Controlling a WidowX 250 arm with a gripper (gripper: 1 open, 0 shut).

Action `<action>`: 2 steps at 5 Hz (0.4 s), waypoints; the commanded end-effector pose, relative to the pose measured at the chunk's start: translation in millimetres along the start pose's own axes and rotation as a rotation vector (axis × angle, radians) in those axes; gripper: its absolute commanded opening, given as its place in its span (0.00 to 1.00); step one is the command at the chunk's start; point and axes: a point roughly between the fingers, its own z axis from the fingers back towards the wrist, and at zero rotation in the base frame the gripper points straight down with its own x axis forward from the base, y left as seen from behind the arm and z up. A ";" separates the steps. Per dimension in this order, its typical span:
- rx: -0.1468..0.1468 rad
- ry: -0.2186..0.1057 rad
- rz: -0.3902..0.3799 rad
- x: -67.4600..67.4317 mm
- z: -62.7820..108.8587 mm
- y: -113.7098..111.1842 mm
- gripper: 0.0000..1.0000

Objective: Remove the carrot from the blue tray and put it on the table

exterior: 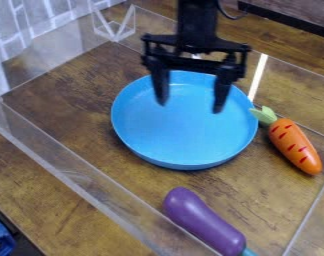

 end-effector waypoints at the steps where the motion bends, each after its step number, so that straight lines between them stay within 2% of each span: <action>1: -0.083 -0.076 0.066 13.6 11.9 -30.2 1.00; 2: -0.125 -0.096 0.157 25.9 4.2 -48.1 1.00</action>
